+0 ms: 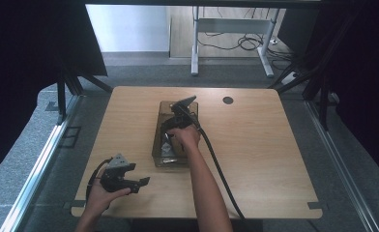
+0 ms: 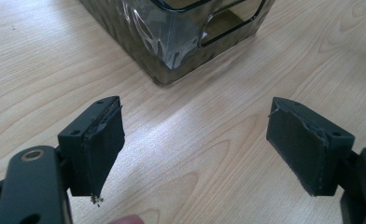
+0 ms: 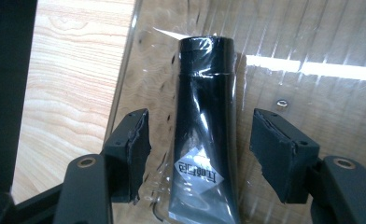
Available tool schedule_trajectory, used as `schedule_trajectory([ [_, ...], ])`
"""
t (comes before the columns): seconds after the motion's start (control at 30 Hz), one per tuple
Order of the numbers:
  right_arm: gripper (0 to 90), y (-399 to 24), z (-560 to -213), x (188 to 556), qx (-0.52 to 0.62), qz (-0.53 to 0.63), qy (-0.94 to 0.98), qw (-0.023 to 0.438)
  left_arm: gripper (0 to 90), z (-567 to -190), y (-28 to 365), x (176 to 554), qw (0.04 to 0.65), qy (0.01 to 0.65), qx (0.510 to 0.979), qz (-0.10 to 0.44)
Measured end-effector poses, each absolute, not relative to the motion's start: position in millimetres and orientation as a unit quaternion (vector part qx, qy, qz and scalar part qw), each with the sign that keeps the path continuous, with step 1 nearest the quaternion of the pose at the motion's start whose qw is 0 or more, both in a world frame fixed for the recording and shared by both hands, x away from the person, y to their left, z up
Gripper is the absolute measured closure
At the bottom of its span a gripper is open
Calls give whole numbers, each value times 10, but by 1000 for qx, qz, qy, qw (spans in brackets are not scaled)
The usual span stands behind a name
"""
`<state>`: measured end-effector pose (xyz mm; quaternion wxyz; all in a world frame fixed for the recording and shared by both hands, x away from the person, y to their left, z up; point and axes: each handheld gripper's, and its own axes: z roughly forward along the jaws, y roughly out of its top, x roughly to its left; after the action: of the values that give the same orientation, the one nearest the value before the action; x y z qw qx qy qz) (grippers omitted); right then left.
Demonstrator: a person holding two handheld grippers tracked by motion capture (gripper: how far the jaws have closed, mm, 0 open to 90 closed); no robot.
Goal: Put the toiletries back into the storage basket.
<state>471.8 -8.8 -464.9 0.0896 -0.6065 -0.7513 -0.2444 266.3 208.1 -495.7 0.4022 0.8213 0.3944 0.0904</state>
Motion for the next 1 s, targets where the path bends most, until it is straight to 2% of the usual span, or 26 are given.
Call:
schedule_trajectory([
  [0.53,382,-183,-4382,4488,-516,-272,-811,52,194,-4960,2060,2651,395,396,824,96],
  [0.8,404,-341,-4374,4328,-457,-283,-843,35,194,-4967,2070,2611,392,401,822,100],
  [1.0,410,-510,-4385,4201,-423,-290,-858,6,194,-4972,2053,2581,388,401,823,104],
])
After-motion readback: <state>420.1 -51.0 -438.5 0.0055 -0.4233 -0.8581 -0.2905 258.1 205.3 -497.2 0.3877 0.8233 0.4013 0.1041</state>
